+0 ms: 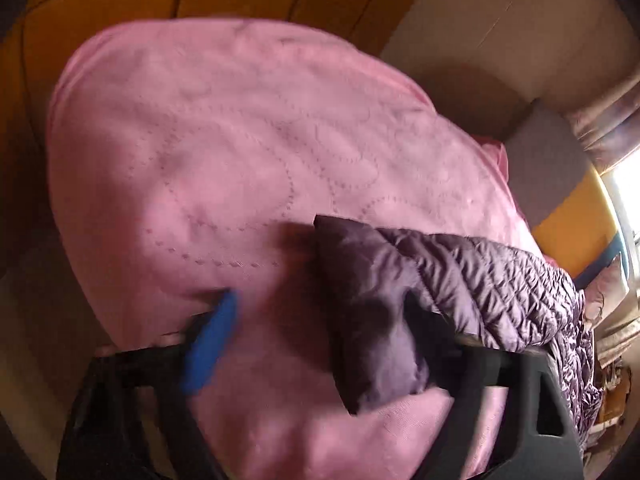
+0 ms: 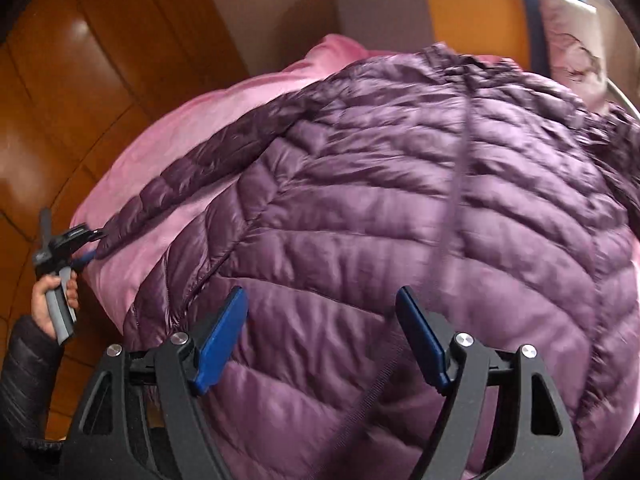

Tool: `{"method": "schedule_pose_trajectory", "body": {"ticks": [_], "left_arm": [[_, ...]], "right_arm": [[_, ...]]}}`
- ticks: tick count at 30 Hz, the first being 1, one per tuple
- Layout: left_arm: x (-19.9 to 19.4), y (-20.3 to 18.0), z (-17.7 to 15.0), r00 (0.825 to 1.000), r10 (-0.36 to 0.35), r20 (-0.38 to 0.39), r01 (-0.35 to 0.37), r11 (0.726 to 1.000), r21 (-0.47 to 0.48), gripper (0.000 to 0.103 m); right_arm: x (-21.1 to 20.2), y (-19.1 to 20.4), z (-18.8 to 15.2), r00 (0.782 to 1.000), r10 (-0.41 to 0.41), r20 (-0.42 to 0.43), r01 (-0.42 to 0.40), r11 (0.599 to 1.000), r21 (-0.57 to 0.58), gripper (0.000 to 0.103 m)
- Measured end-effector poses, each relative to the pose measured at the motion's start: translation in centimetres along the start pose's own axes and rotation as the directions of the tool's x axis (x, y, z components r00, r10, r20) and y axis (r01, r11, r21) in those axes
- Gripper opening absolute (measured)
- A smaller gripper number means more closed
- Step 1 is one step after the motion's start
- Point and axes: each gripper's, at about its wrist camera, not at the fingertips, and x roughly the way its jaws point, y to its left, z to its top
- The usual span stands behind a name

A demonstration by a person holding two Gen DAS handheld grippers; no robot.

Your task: Fold large clothes

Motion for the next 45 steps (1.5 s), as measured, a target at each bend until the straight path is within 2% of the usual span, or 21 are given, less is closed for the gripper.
{"method": "schedule_pose_trajectory", "body": {"ticks": [2,7,12,16,18,19,20,22,24,26,28,29,32,34,35,37,39,41,42,44,45], "left_arm": [[1.5,-0.8,0.3,1.0,0.019,-0.015,-0.018,0.997,0.072,0.007],[2.0,-2.5,4.3,0.99,0.108,0.088,-0.121,0.98,0.155,0.002],[4.0,-3.0,9.0,0.956,0.238,0.171,-0.263,0.953,0.148,0.002],[6.0,-1.6,9.8,0.953,0.292,0.082,-0.298,0.952,0.074,0.003],[4.6,-1.8,9.1,0.954,0.274,0.124,-0.283,0.957,0.061,0.022],[3.5,-2.1,8.5,0.952,0.262,0.158,-0.273,0.96,0.053,0.052],[2.2,-2.3,7.8,0.95,0.243,0.197,-0.255,0.966,0.037,0.076],[-0.9,-2.3,5.9,0.957,0.142,0.253,-0.157,0.987,0.038,0.079],[-2.2,-3.3,4.1,0.971,0.052,0.234,-0.071,0.995,0.074,0.079],[-2.7,-5.1,1.5,0.98,-0.105,0.171,0.08,0.986,0.147,0.079],[-2.1,-7.6,-1.1,0.975,-0.215,0.058,0.197,0.954,0.224,0.079],[-1.8,-8.8,-2.6,0.966,-0.257,-0.011,0.251,0.934,0.253,0.079],[-2.0,-12.5,-8.1,0.903,-0.391,-0.176,0.429,0.846,0.318,0.079],[-2.2,-14.1,-10.8,0.854,-0.451,-0.26,0.516,0.798,0.311,0.079],[-2.1,-14.8,-11.9,0.839,-0.459,-0.292,0.538,0.781,0.317,0.079],[-2.1,-15.5,-14.3,0.838,-0.436,-0.329,0.536,0.771,0.343,0.079],[-1.3,-16.4,-16.3,0.834,-0.392,-0.389,0.531,0.762,0.37,0.069],[-0.8,-16.8,-17.9,0.846,-0.345,-0.407,0.506,0.761,0.407,0.043],[-1.0,-16.8,-18.2,0.85,-0.342,-0.401,0.502,0.76,0.414,0.039],[-1.6,-16.7,-18.6,0.863,-0.319,-0.391,0.48,0.757,0.442,0.02],[-1.7,-16.5,-18.7,0.863,-0.316,-0.394,0.479,0.758,0.442,0.018]], "right_arm": [[2.3,1.1,0.0,0.999,-0.016,-0.041,0.014,0.999,-0.043,0.077],[4.5,3.1,-1.4,0.996,-0.002,-0.091,-0.008,0.993,-0.114,0.077],[5.0,3.7,-3.0,0.994,0.026,-0.106,-0.043,0.987,-0.157,0.077],[5.3,3.1,-2.8,0.993,0.044,-0.109,-0.059,0.99,-0.131,0.081],[5.1,2.8,-2.7,0.993,0.045,-0.11,-0.06,0.989,-0.133,0.085],[5.1,2.8,-2.4,0.993,0.047,-0.11,-0.062,0.989,-0.134,0.085],[5.0,2.6,-1.9,0.992,0.055,-0.111,-0.069,0.989,-0.129,0.084],[4.4,2.0,-1.3,0.993,0.056,-0.104,-0.067,0.993,-0.101,0.084],[2.3,0.3,-0.9,0.998,0.033,-0.05,-0.035,0.998,-0.048,0.084],[-0.2,-2.4,-0.6,1.0,-0.024,0.02,0.023,1.0,0.019,0.085],[-3.1,-6.2,-1.0,0.988,-0.13,0.081,0.12,0.986,0.119,0.085],[-4.4,-8.1,-1.5,0.98,-0.173,0.097,0.155,0.973,0.171,0.085],[-7.7,-14.3,-4.1,0.941,-0.33,0.08,0.288,0.9,0.329,0.086],[-9.1,-17.0,-6.6,0.923,-0.383,0.042,0.338,0.856,0.391,0.086],[-9.5,-17.9,-7.7,0.921,-0.389,0.027,0.345,0.843,0.413,0.086],[-9.6,-18.8,-9.8,0.94,-0.342,-0.004,0.308,0.843,0.441,0.077],[-8.9,-18.6,-11.1,0.957,-0.29,-0.023,0.27,0.858,0.436,0.049],[-8.7,-17.8,-11.8,0.966,-0.259,-0.013,0.241,0.879,0.411,0.03],[-8.6,-17.4,-11.9,0.966,-0.26,-0.005,0.241,0.887,0.393,0.024],[-8.2,-17.0,-11.9,0.964,-0.264,0.001,0.245,0.895,0.373,0.018],[-8.2,-16.8,-11.9,0.967,-0.255,0.001,0.237,0.9,0.365,0.015]]}}
